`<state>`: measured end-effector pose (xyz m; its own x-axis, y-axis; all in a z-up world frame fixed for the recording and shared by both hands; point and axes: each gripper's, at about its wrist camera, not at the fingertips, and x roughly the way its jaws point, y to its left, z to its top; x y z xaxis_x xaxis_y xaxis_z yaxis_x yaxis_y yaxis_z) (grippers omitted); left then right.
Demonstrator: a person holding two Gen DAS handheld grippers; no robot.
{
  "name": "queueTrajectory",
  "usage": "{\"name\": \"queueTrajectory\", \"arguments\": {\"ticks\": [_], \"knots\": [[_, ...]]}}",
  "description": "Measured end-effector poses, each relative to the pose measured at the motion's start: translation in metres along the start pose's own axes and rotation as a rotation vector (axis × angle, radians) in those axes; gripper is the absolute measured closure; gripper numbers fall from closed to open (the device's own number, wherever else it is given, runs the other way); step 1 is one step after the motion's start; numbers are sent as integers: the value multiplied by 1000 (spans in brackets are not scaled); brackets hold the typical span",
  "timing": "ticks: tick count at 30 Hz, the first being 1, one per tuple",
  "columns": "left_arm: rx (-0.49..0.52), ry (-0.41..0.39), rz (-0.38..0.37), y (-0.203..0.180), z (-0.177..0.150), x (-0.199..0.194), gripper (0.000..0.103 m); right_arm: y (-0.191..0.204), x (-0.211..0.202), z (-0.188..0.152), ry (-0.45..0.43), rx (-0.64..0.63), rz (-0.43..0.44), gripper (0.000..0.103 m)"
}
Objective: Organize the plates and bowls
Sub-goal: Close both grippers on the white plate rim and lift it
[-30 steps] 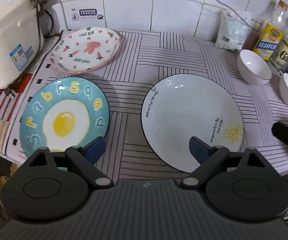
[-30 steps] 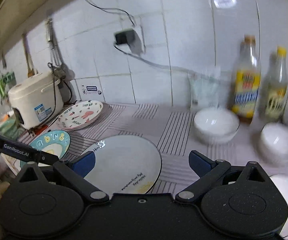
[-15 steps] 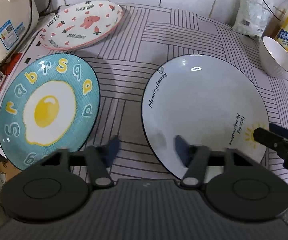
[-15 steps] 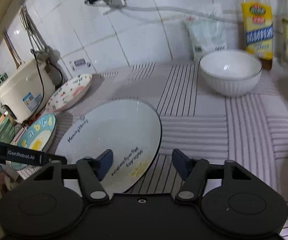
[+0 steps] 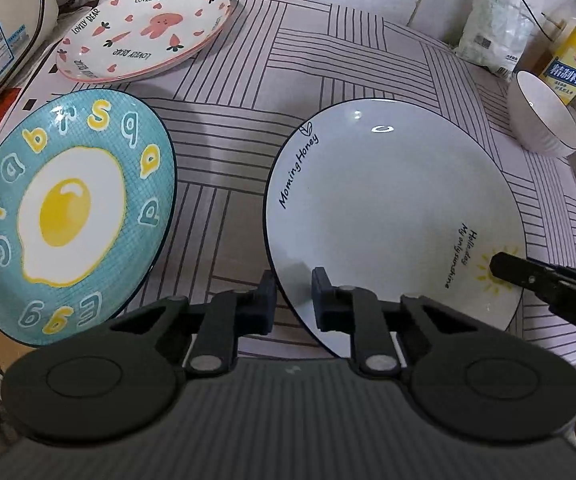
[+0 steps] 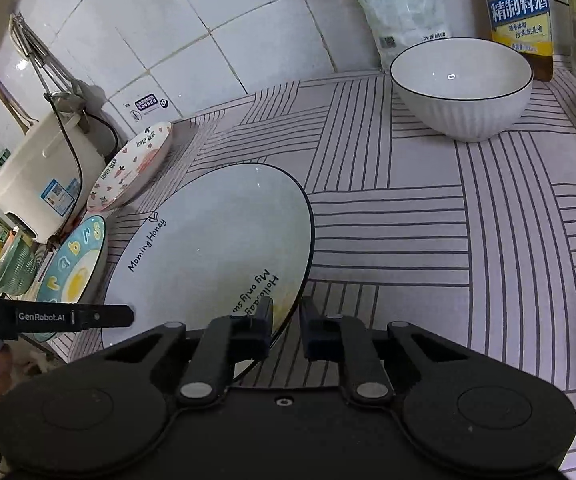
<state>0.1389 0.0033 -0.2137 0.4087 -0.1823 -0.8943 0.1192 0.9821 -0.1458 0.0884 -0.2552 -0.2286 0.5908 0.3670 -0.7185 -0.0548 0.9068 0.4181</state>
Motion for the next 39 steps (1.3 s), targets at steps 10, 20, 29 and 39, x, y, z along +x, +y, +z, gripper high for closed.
{"name": "queueTrajectory", "arguments": {"ticks": [10, 20, 29, 39], "knots": [[36, 37, 76, -13, 3, 2, 83, 9, 4, 3, 17, -89, 20, 83], [27, 12, 56, -5, 31, -16, 83, 9, -7, 18, -28, -83, 82, 80], [95, -63, 75, -18, 78, -13, 83, 8, 4, 62, -73, -93, 100, 79], [120, -79, 55, -20, 132, 23, 83, 0, 33, 101, -109, -77, 29, 79]]}}
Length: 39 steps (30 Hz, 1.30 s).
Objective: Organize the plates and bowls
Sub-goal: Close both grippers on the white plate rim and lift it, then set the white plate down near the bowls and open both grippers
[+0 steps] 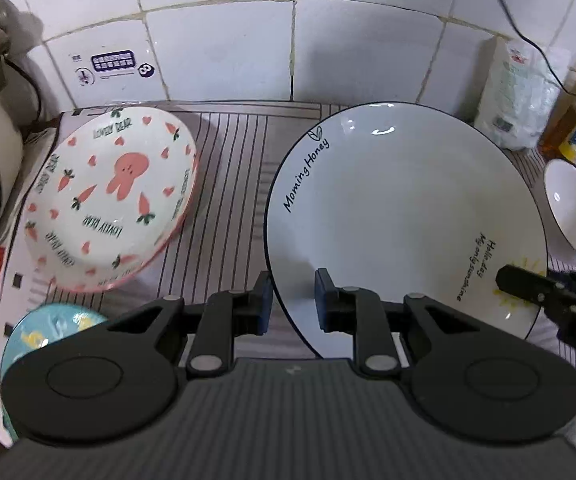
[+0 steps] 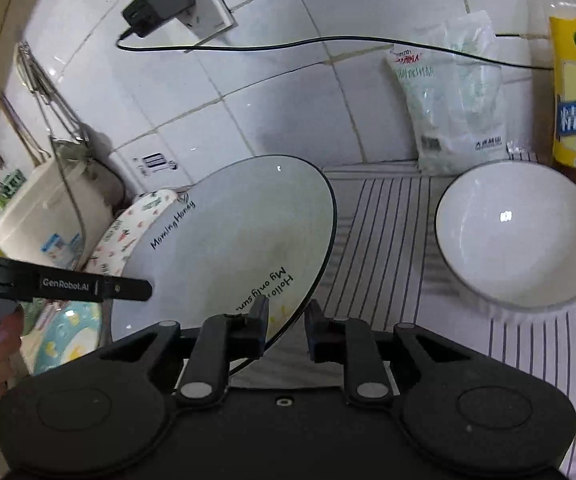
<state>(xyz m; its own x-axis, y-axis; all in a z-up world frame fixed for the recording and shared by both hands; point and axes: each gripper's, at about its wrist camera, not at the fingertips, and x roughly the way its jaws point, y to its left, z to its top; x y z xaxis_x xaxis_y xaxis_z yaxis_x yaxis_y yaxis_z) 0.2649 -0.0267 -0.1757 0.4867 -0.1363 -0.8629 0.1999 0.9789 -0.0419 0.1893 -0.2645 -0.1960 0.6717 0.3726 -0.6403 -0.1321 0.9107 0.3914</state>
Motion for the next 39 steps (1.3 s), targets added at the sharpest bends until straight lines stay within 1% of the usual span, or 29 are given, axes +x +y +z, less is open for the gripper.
{"name": "queueTrajectory", "arguments": {"ticks": [3, 8, 10, 11, 14, 17, 18, 19, 20, 21, 22, 23, 25, 27, 33, 35, 37, 38, 39], "knots": [[-8, 15, -6, 3, 9, 18, 83, -6, 14, 3, -1, 17, -14, 79], [-29, 74, -5, 3, 11, 46, 83, -11, 39, 5, 33, 25, -68, 79], [-24, 66, 5, 0, 9, 48, 83, -12, 47, 4, 55, 15, -92, 79], [-18, 62, 7, 0, 9, 46, 83, -13, 48, 4, 47, 10, -95, 79], [-4, 74, 19, -3, 9, 44, 82, -16, 50, 3, 49, 46, -108, 79], [10, 103, 51, -6, 12, 40, 77, -6, 51, 2, 51, 29, -154, 75], [17, 108, 65, -6, 13, 38, 71, 0, 50, 2, 58, 7, -177, 74], [21, 106, 76, -7, 12, 34, 67, 4, 49, 1, 60, -6, -191, 69], [28, 102, 79, -7, 11, 30, 64, 7, 47, 1, 59, -16, -203, 65], [31, 101, 79, -7, 9, 25, 60, 10, 43, 0, 59, -23, -216, 59], [33, 103, 80, -6, 8, 21, 58, 13, 39, 0, 56, -30, -229, 53], [35, 106, 84, -5, 7, 17, 56, 16, 35, -1, 46, -37, -240, 50], [57, 95, 96, -4, 4, 11, 45, 23, 25, -1, 27, -50, -252, 38], [69, 86, 117, -3, 1, 4, 41, 28, 15, -1, 6, -60, -250, 35], [72, 88, 102, 2, -13, -21, 31, 45, -12, -1, -43, -83, -246, 30], [76, 85, 90, 2, -20, -32, 31, 51, -18, -1, -56, -90, -238, 28], [78, 93, 72, 3, -27, -42, 24, 57, -25, -2, -66, -102, -241, 19], [74, 110, 68, 4, -30, -47, 24, 60, -29, -3, -74, -109, -243, 11], [69, 121, 61, 5, -33, -53, 24, 63, -34, -4, -83, -120, -240, 11]]}}
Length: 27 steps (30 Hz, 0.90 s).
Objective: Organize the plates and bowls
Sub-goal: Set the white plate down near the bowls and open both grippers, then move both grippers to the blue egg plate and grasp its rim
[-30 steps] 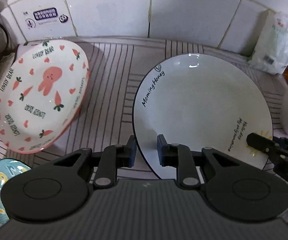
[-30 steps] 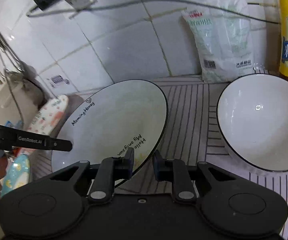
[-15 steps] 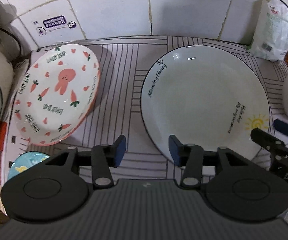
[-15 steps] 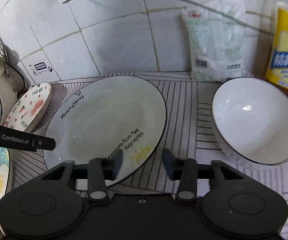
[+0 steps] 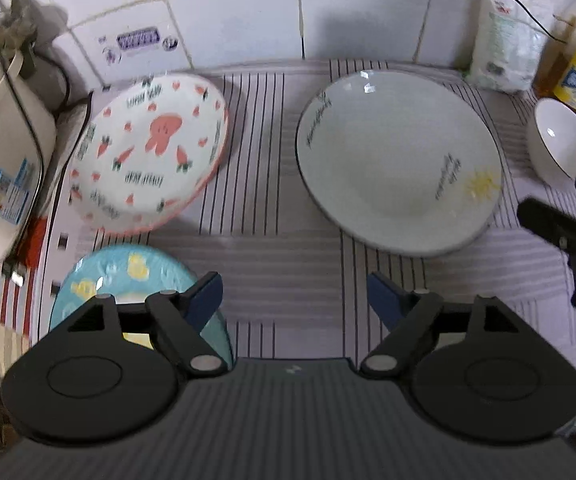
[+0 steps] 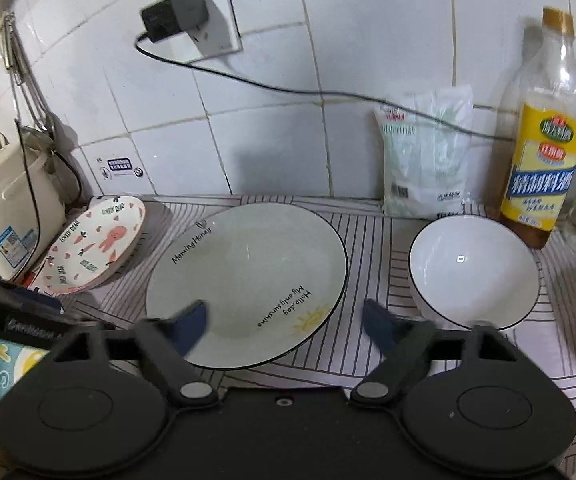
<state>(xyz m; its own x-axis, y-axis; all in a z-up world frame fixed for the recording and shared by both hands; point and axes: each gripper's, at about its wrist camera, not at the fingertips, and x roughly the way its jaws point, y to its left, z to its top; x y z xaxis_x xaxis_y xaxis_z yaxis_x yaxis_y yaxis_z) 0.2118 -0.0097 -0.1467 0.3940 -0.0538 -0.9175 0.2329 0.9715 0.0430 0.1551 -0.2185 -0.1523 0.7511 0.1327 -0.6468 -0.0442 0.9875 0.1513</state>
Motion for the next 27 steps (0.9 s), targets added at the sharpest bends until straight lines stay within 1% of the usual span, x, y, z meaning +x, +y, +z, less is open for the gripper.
{"name": "queueTrajectory", "arguments": {"ticks": [3, 5, 7, 10, 11, 12, 15, 18, 21, 24, 27], "knots": [[-1, -1, -6, 3, -13, -20, 23, 8, -15, 0, -15, -17, 10, 11], [11, -13, -2, 4, -22, -34, 20, 13, -25, 0, -29, -25, 17, 11], [25, -24, 2, 6, -31, -48, 17, 20, -37, 0, -36, -42, 33, 8], [75, -53, 26, 7, -43, -68, 13, 34, -53, -1, -40, -84, 80, 4], [94, -62, 35, 9, -47, -74, 13, 40, -56, -1, -30, -114, 99, 2], [111, -67, 45, 10, -51, -79, 12, 47, -60, -1, -20, -151, 110, 2], [138, -76, 53, 18, -61, -92, 10, 64, -70, -2, -22, -181, 125, 2], [149, -82, 53, 28, -71, -100, 9, 74, -80, -5, -41, -158, 137, 2], [151, -67, 48, 41, -81, -103, 9, 82, -88, -10, -65, -142, 164, 2], [140, -61, 40, 54, -89, -105, 9, 93, -95, -19, -65, -163, 228, 2], [128, -54, 40, 69, -98, -104, 9, 107, -97, -26, -64, -178, 241, 2]]}}
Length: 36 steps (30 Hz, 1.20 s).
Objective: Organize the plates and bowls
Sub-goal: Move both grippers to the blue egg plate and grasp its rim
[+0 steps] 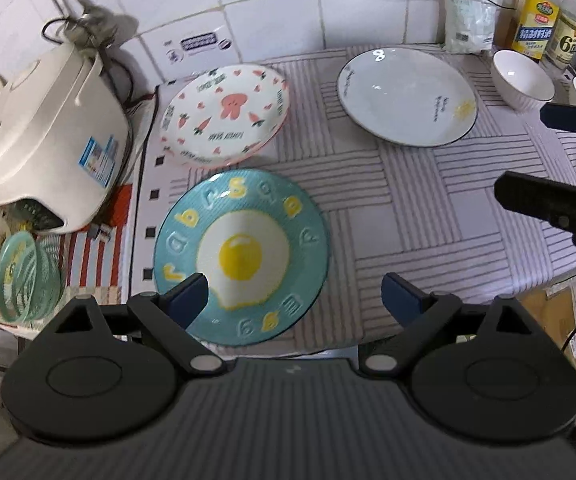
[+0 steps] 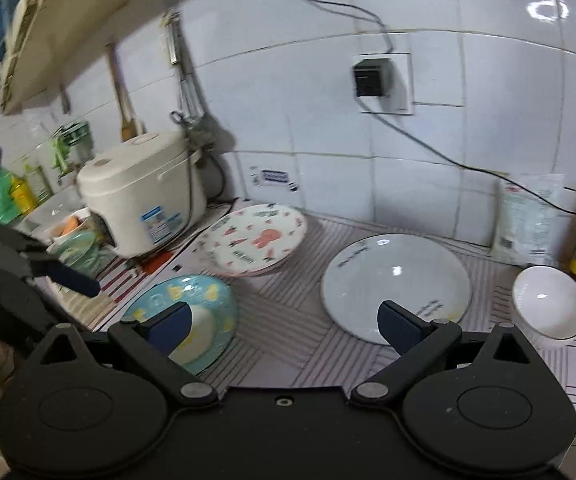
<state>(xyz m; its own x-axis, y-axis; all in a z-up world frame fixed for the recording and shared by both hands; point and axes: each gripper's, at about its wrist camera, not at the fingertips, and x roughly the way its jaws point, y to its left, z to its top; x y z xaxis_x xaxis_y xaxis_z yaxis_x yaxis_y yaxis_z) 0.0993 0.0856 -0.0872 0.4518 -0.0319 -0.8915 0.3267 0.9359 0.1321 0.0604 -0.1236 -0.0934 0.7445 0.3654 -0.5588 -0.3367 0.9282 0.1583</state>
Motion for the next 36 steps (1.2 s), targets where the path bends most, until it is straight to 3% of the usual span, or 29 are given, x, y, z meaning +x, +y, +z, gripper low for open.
{"name": "queueTrajectory", "arguments": {"ticks": [7, 10, 15, 20, 24, 30, 32, 34, 36], "knots": [[-106, 64, -30, 41, -21, 14, 9, 27, 19, -11, -41, -37, 28, 2], [-123, 77, -42, 52, -27, 19, 9, 35, 37, -13, 21, -37, 68, 4], [-155, 87, -43, 71, -33, 36, 11, 50, 67, -19, 51, -38, 103, 4], [-111, 81, -34, 84, -39, 62, 12, 58, 100, -30, 75, 14, 121, 4], [-74, 94, -19, 91, -45, 80, 12, 63, 130, -41, 137, 13, 89, 14], [-104, 120, 14, 111, -51, 109, 12, 64, 163, -50, 180, 36, 79, 15], [-120, 132, 14, 117, -51, 118, 12, 61, 174, -52, 208, 60, 67, 21], [-130, 139, 10, 122, -52, 125, 12, 56, 185, -53, 268, 95, 60, 37], [-139, 142, 6, 126, -53, 133, 13, 51, 192, -55, 295, 147, 63, 41]]}}
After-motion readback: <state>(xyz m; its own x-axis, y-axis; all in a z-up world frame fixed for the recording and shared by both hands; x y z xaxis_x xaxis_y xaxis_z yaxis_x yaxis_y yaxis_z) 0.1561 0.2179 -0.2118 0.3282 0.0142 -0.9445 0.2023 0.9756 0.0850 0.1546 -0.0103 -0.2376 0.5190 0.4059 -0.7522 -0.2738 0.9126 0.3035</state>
